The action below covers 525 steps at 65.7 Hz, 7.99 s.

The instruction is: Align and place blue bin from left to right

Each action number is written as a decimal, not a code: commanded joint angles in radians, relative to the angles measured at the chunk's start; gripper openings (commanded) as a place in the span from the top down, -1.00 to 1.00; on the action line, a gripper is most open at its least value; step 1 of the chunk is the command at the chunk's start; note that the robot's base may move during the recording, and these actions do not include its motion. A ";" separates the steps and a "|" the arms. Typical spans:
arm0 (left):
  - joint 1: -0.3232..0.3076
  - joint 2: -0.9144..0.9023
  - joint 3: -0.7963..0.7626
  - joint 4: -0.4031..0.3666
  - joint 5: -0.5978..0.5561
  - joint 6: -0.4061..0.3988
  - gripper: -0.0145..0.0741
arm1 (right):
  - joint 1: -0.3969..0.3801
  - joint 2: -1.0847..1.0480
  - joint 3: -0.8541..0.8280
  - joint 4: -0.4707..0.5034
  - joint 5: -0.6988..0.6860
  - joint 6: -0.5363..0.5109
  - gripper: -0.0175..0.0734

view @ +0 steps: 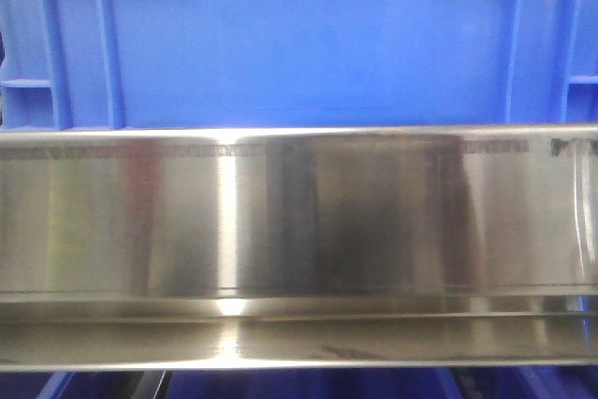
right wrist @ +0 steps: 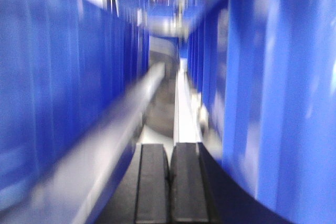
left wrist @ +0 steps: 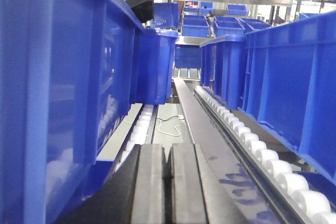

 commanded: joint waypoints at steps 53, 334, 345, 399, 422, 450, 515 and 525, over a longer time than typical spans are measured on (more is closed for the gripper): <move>-0.002 0.448 -0.864 -0.018 0.557 0.000 -0.58 | 0.001 0.275 -0.637 0.088 0.394 -0.011 -0.61; -0.352 1.703 -1.973 -0.073 1.195 -0.188 0.92 | 0.214 1.764 -1.955 0.070 1.201 0.092 0.77; -0.352 1.655 -1.973 -0.075 1.193 -0.188 0.92 | 0.214 1.708 -1.955 0.070 1.196 0.092 0.77; -0.352 1.609 -1.973 -0.075 1.215 -0.188 0.92 | 0.214 1.633 -1.955 0.070 1.187 0.092 0.77; -0.352 1.609 -1.973 -0.058 1.185 -0.188 0.92 | 0.214 1.633 -1.955 0.070 1.187 0.092 0.77; -0.352 1.609 -1.973 -0.058 1.000 -0.188 0.92 | 0.214 1.633 -1.955 0.070 1.187 0.092 0.77; -0.352 1.609 -1.973 -0.058 0.693 -0.188 0.92 | 0.214 1.633 -1.955 0.070 1.187 0.092 0.77; -0.352 1.609 -1.973 -0.058 0.693 -0.188 0.92 | 0.214 1.633 -1.955 0.070 1.187 0.092 0.77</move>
